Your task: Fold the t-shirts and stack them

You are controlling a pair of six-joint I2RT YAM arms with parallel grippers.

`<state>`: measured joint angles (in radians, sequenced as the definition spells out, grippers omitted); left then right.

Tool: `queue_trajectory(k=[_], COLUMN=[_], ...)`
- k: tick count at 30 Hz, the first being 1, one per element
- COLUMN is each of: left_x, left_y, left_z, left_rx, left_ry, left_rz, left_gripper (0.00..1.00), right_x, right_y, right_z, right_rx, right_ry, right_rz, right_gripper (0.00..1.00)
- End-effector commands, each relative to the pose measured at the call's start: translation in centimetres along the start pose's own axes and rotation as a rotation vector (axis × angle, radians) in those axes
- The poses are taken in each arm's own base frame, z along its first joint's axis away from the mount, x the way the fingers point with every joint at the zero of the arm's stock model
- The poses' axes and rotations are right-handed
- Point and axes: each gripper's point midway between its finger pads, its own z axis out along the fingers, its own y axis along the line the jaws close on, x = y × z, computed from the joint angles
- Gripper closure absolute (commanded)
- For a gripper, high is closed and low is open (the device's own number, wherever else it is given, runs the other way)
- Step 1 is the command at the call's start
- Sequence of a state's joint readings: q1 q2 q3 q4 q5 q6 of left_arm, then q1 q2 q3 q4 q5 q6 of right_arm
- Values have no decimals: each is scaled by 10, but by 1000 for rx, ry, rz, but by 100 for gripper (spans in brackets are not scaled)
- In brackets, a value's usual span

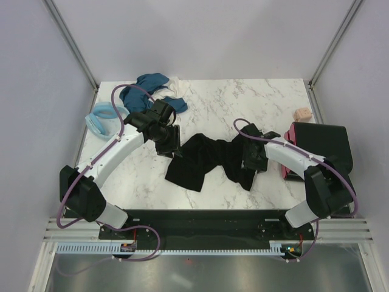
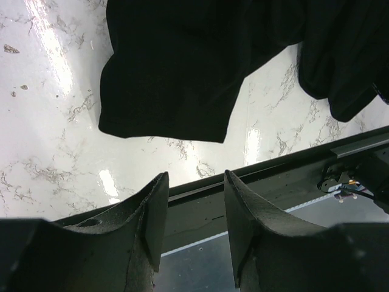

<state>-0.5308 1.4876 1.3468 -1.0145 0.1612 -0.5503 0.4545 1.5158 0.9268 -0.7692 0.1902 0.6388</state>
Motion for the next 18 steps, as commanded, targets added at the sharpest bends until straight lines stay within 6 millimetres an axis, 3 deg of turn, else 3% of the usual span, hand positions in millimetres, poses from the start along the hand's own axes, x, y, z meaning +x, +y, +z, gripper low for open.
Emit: queue_trajectory(k=[1,12,18], left_x=[-7,-5,-6], left_y=[-10,-9,-11], left_z=[-7,-7,-6], left_rx=[45,46,50], left_ry=[-36,-35,-34], left_rz=[31,28,32], left_gripper=[51,51,51], right_x=[-34,-54,-55], right_y=[11,19,17], right_z=[-8,-29,-21], right_rx=[-6,-45,-30], right_ry=[-101,-172,-163], right_rz=[2,14,37], right_gripper=[43,40,40])
